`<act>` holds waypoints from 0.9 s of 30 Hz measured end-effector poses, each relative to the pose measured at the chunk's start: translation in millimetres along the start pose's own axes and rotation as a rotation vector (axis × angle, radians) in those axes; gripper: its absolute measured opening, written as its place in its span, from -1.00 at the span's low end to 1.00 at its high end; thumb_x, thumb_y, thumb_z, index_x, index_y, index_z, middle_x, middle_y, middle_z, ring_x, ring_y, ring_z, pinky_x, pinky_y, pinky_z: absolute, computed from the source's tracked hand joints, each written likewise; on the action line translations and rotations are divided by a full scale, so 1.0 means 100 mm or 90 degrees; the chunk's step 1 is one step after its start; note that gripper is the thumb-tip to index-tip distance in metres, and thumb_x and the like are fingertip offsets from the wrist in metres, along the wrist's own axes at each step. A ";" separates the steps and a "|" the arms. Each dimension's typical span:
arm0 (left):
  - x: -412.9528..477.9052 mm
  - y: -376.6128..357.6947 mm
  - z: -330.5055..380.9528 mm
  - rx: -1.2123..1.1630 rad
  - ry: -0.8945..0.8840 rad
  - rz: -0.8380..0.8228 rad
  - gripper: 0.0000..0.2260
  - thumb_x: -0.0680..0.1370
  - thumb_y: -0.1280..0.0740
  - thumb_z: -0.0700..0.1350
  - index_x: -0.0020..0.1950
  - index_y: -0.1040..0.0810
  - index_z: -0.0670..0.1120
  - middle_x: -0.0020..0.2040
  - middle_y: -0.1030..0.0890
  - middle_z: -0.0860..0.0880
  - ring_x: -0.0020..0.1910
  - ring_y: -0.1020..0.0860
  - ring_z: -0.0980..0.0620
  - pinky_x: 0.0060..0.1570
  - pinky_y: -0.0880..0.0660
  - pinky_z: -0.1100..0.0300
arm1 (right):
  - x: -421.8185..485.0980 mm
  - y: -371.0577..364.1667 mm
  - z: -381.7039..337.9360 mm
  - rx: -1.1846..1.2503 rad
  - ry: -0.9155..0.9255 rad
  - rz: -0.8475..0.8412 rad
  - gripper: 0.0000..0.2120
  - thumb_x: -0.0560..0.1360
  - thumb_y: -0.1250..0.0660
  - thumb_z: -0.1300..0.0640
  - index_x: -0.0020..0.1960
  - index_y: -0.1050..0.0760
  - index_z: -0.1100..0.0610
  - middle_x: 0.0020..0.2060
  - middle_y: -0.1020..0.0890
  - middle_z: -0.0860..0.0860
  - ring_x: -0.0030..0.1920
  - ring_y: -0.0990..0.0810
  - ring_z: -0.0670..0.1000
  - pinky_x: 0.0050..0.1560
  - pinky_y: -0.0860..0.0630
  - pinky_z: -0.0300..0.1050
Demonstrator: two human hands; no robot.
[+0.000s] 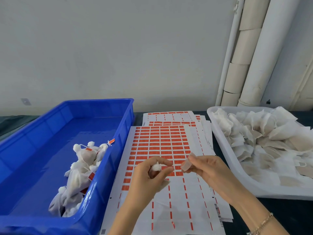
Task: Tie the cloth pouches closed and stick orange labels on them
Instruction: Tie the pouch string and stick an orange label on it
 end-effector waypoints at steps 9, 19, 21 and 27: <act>-0.01 0.05 -0.04 -0.081 0.029 -0.005 -0.95 0.44 -0.41 -0.05 -0.13 -0.60 0.01 -0.29 -0.59 0.17 -0.27 -0.57 0.18 -0.31 -0.50 0.38 | -0.02 -0.05 -0.01 -0.075 0.007 -0.027 -0.65 0.44 -0.20 -0.21 -0.20 -0.68 -0.05 0.12 -0.63 -0.19 0.22 -0.54 -0.12 0.43 -0.26 0.15; -0.04 0.01 0.01 -0.171 0.049 -0.056 -0.85 0.39 -0.39 -0.05 -0.09 -0.59 -0.06 -0.21 -0.67 0.13 -0.14 -0.66 0.12 -0.29 -0.54 0.37 | -0.03 -0.39 0.23 -0.109 -0.039 -0.168 -0.42 0.25 -0.19 -0.57 0.08 -0.58 -0.26 0.17 -0.55 -0.33 0.32 -0.44 -0.16 0.48 -0.18 0.14; -0.04 0.01 -0.03 -0.132 0.059 -0.042 -0.93 0.44 -0.40 -0.10 -0.08 -0.60 0.00 -0.17 -0.65 0.14 -0.08 -0.64 0.11 -0.21 -0.54 0.36 | -0.04 -0.40 0.23 -0.123 -0.042 -0.172 -0.51 0.23 -0.17 -0.59 0.05 -0.51 -0.42 0.14 -0.54 -0.38 0.29 -0.45 -0.20 0.47 -0.22 0.12; -0.06 0.00 -0.07 -0.141 0.102 -0.032 -0.94 0.53 -0.31 -0.11 -0.06 -0.58 -0.01 -0.31 -0.60 0.12 -0.28 -0.59 0.18 -0.31 -0.50 0.41 | -0.04 -0.32 0.18 -0.060 -0.022 -0.146 -0.45 0.43 -0.17 -0.40 0.11 -0.64 -0.04 0.22 -0.59 -0.12 0.32 -0.48 -0.06 0.47 -0.24 0.08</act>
Point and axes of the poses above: each hand's wrist, its own x-axis towards the middle knuckle, its own y-axis out of the back of the hand, z = x × y, the point moved 6 cm from there along x, towards the middle knuckle
